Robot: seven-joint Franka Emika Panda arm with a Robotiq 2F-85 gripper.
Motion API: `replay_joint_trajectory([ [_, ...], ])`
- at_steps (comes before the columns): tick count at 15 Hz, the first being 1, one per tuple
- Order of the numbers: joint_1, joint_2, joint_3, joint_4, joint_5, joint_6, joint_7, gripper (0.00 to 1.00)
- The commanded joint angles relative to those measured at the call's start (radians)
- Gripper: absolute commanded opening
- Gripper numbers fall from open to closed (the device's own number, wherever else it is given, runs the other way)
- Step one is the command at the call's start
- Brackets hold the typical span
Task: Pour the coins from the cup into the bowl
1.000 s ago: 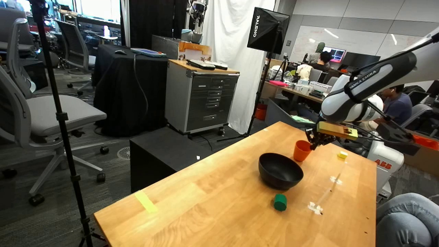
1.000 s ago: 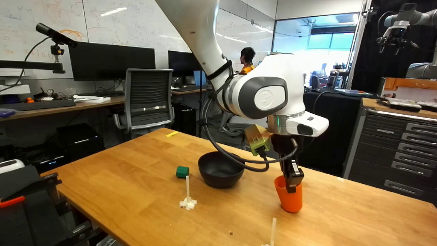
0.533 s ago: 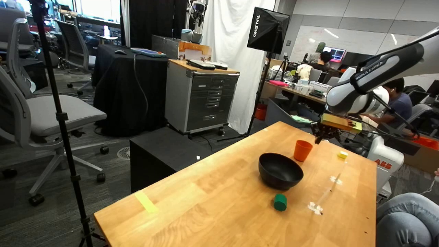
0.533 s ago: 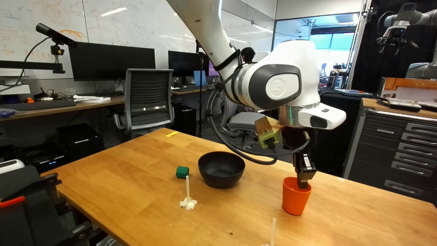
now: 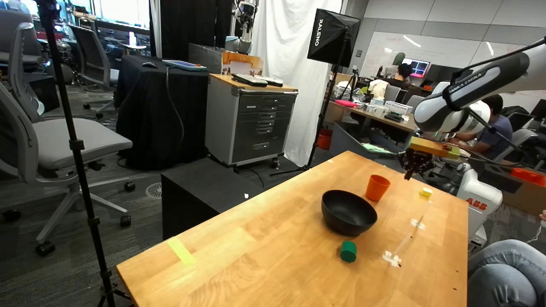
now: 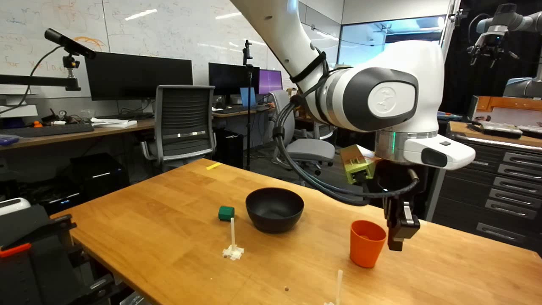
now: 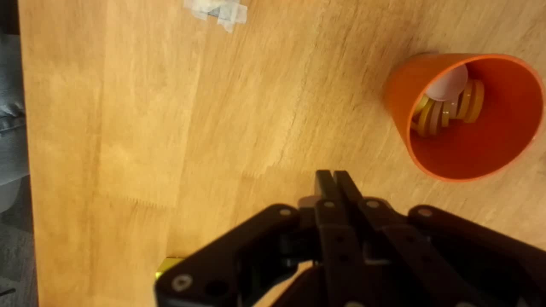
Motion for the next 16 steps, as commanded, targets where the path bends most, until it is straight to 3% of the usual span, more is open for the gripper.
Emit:
replay_joint_trajectory([
  [1,-0.02,0.016,0.016,0.062,0.002,-0.067,-0.007,0.33],
  [10,-0.004,-0.005,0.042,0.046,-0.015,-0.038,-0.078,0.99],
  [16,0.001,0.022,0.043,0.055,-0.036,-0.05,-0.096,1.0],
])
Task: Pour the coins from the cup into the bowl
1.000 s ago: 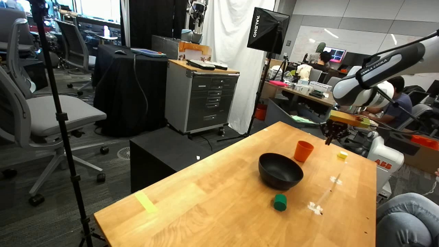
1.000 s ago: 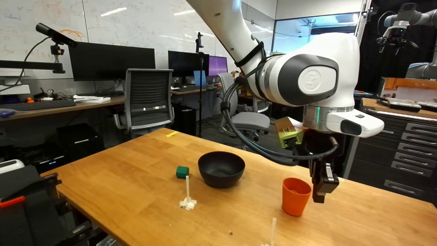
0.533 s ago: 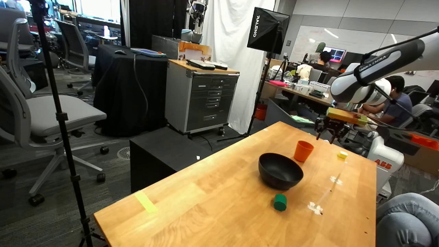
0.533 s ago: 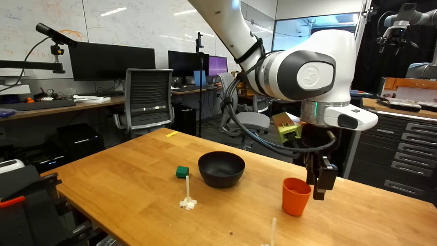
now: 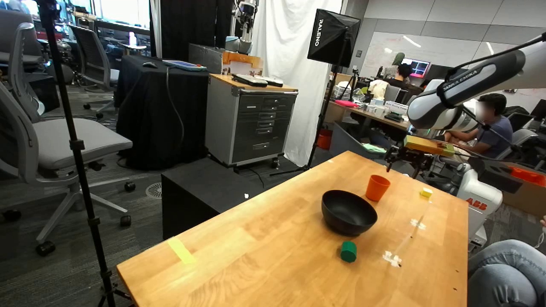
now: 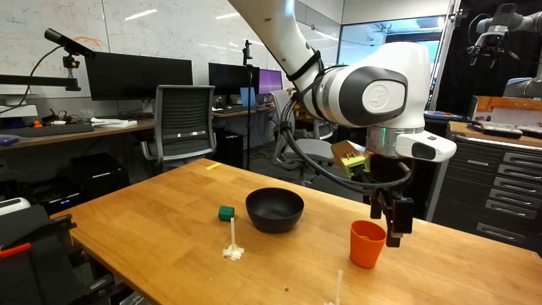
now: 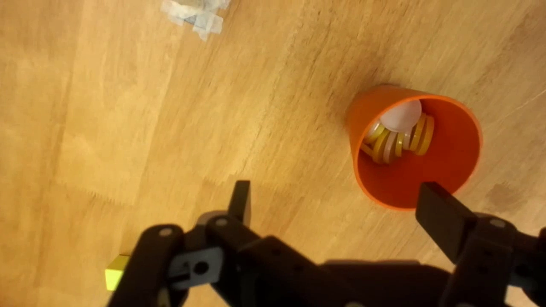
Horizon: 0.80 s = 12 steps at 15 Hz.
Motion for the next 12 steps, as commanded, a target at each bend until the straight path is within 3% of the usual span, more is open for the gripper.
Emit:
replay_joint_trajectory([
  [1,-0.001,0.019,0.001,0.02,-0.021,-0.018,-0.018,1.0],
  [12,0.004,0.063,-0.006,0.032,-0.042,-0.027,-0.012,1.0],
])
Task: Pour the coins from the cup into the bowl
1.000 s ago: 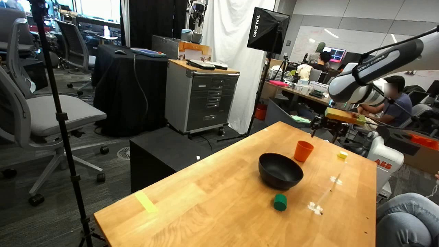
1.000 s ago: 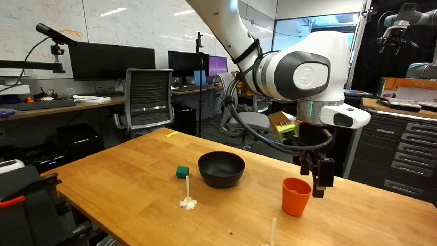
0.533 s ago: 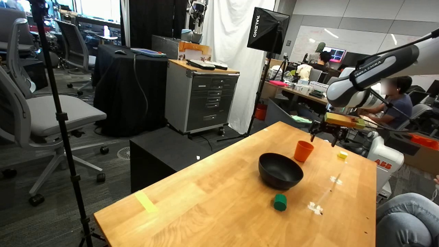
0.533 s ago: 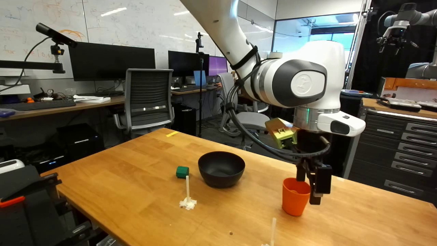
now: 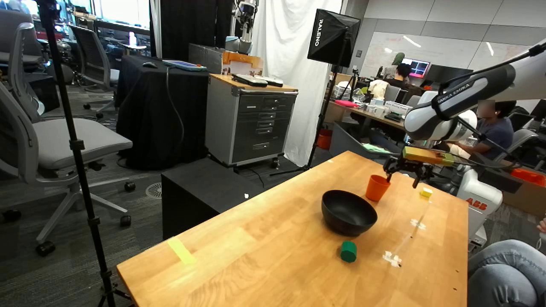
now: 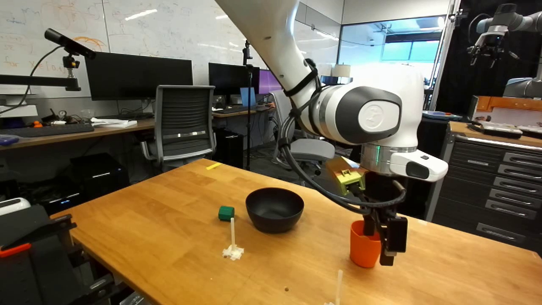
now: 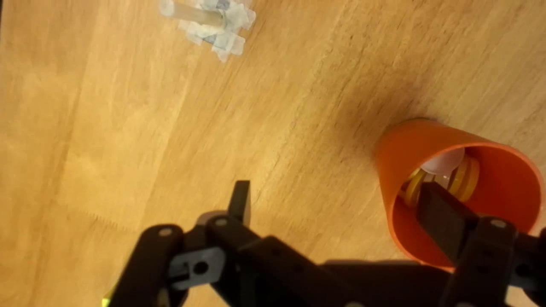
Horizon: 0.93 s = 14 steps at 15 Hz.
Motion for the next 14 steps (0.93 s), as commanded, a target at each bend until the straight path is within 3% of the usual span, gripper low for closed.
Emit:
replay_joint_trajectory([
  [1,0.003,0.019,-0.006,0.034,-0.015,-0.026,0.002,1.0],
  [10,-0.015,0.071,0.008,0.097,0.014,-0.034,0.02,1.0],
  [11,-0.017,0.079,0.009,0.11,0.018,-0.039,0.025,0.92],
  [12,-0.021,0.085,0.012,0.12,0.025,-0.042,0.03,0.75],
  [14,-0.026,0.095,0.015,0.137,0.038,-0.049,0.045,0.58],
])
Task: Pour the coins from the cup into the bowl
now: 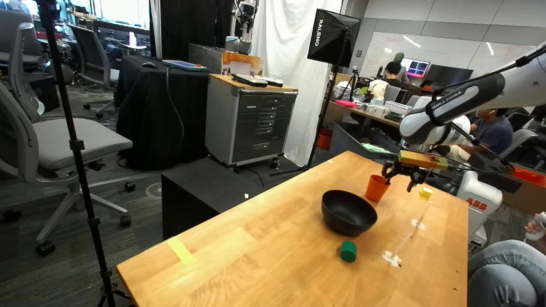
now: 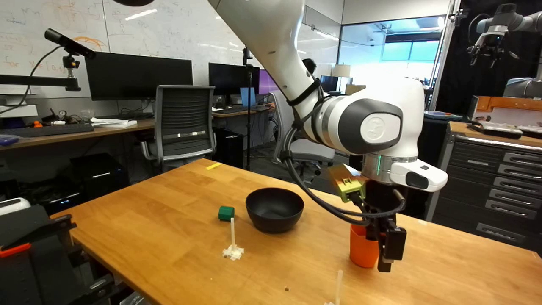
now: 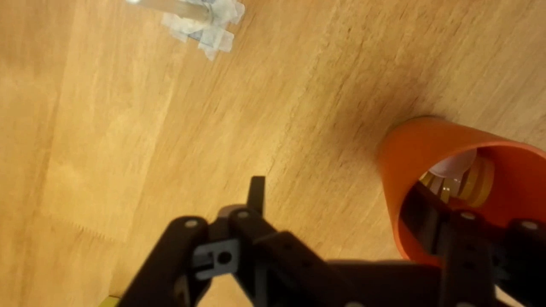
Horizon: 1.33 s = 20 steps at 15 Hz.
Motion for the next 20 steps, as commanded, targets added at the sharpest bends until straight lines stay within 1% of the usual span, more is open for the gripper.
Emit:
replay_joint_trajectory([
  [1,-0.022,0.038,0.015,0.081,0.031,-0.036,0.035,0.49],
  [5,-0.021,0.06,0.011,0.115,0.048,-0.043,0.074,0.2],
  [6,-0.018,0.065,0.008,0.12,0.048,-0.041,0.085,0.11],
  [8,-0.015,0.073,0.004,0.132,0.048,-0.04,0.106,0.05],
  [9,-0.013,0.074,0.003,0.136,0.049,-0.035,0.117,0.04],
  [10,-0.013,0.074,0.003,0.143,0.049,-0.034,0.123,0.07],
  [11,-0.012,0.075,0.003,0.151,0.049,-0.031,0.13,0.05],
  [14,-0.011,0.075,0.004,0.15,0.043,-0.025,0.124,0.07],
  [15,-0.007,0.074,0.001,0.147,0.039,-0.022,0.125,0.06],
  [16,-0.007,0.072,0.001,0.142,0.038,-0.02,0.123,0.08],
  [20,0.002,0.05,-0.005,0.107,0.029,-0.009,0.113,0.07],
])
